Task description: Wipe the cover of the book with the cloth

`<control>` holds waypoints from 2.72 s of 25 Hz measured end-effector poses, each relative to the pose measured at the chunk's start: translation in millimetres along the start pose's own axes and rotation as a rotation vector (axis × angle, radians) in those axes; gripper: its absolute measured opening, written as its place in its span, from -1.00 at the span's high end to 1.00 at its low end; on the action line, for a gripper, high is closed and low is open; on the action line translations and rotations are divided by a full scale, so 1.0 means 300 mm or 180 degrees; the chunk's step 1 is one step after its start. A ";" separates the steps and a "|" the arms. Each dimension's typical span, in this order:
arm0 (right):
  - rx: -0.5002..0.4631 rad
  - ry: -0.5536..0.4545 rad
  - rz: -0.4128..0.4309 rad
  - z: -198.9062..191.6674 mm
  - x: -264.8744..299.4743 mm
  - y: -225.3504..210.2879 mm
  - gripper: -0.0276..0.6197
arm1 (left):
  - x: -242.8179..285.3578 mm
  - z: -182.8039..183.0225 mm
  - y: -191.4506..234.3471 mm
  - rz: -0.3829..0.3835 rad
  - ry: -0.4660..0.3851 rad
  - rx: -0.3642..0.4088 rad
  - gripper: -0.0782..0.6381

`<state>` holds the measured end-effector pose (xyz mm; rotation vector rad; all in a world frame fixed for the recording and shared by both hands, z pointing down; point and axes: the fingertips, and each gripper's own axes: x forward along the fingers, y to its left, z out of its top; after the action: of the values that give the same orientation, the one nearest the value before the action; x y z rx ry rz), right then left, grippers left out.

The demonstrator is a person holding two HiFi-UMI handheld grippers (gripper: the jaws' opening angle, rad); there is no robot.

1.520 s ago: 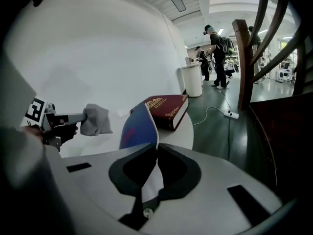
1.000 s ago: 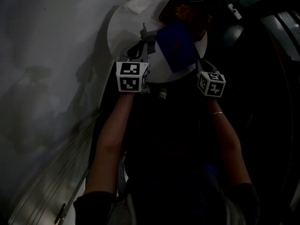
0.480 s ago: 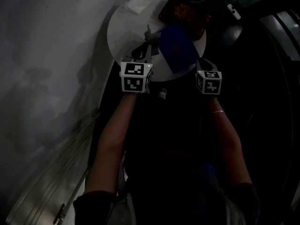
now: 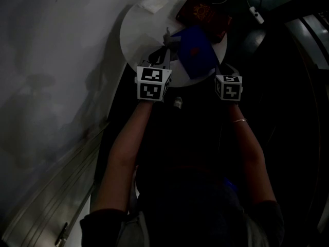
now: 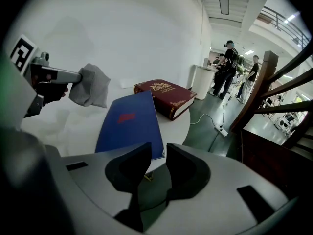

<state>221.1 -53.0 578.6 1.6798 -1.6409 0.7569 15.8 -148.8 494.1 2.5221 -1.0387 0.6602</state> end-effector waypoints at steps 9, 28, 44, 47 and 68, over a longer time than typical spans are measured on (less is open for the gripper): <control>0.0061 -0.0121 -0.0005 0.035 -0.068 0.023 0.63 | -0.034 -0.004 -0.013 -0.0019 -0.0020 0.0026 0.71; 0.0293 -0.1175 0.0417 0.346 -0.341 0.173 0.80 | -0.104 0.064 -0.058 -0.0140 -0.0174 0.0130 0.71; 0.0518 -0.1697 0.0487 0.418 -0.535 0.201 0.83 | -0.238 0.187 -0.119 -0.0184 -0.0463 0.0317 0.71; 0.0440 -0.1762 0.0489 0.438 -0.560 0.212 0.83 | -0.252 0.210 -0.129 -0.0190 -0.0545 0.0303 0.71; 0.0481 -0.1890 0.0416 0.439 -0.604 0.187 0.83 | -0.320 0.273 -0.137 -0.0095 -0.0749 0.0310 0.71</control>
<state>151.2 -45.2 358.7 2.0521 -2.1529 0.4699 9.3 -104.4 369.2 2.7455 -1.0659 0.4217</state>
